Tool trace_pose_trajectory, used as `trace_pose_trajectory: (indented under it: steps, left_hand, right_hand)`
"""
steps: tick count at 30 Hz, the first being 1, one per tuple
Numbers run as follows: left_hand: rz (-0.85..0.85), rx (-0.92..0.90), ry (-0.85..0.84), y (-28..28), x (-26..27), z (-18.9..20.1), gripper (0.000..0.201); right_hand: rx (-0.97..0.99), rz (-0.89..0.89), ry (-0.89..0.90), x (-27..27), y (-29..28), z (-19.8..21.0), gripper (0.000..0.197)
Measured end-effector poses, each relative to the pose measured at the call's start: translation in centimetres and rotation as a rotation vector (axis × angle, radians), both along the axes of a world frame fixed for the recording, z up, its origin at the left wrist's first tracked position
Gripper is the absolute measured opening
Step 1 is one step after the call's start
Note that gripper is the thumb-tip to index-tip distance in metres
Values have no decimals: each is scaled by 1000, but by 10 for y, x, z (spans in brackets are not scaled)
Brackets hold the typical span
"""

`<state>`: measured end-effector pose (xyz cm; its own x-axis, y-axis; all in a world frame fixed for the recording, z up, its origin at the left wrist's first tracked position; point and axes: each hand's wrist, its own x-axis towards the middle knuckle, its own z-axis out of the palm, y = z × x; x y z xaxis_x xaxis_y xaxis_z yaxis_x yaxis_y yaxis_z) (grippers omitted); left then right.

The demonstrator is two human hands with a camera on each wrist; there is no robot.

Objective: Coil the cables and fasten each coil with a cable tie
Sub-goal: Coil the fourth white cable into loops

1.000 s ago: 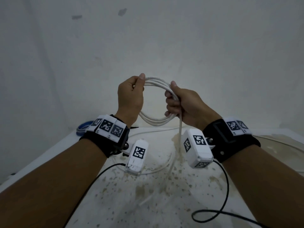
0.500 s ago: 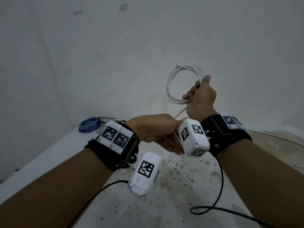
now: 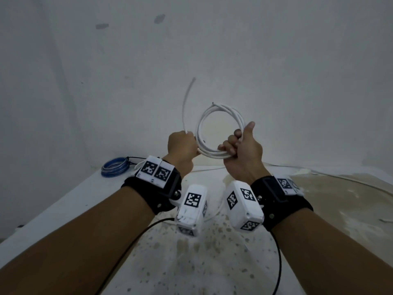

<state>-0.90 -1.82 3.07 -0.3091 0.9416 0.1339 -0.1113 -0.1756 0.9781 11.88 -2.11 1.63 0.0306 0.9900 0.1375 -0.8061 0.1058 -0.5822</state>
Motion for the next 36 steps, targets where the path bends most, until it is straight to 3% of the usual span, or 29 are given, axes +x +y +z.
trace_pose_trajectory:
  steps: [3, 8, 13, 17, 27, 36]
  left_hand:
    - [-71, 69, 37, -6, -6, -3, 22]
    - [-24, 201, 189, -6, -7, 0, 31]
    - [-124, 205, -67, -3, -13, 6, 30]
    - [-122, 204, -97, 10, -17, 4, 24]
    - [-86, 218, 18, 70, -9, -37, 25]
    - [-139, 222, 86, 81, -16, -49, 25]
  right_hand:
    - [-13, 18, -38, 0, -1, 0, 50]
    - [-36, 57, -50, -5, -2, 0, 49]
    - [-9, 134, -117, -5, 7, -2, 47]
    - [12, 201, -183, -7, 21, -6, 46]
    - [21, -100, -515, -3, 77, -25, 44]
    - [101, -27, -706, 16, 96, -33, 36]
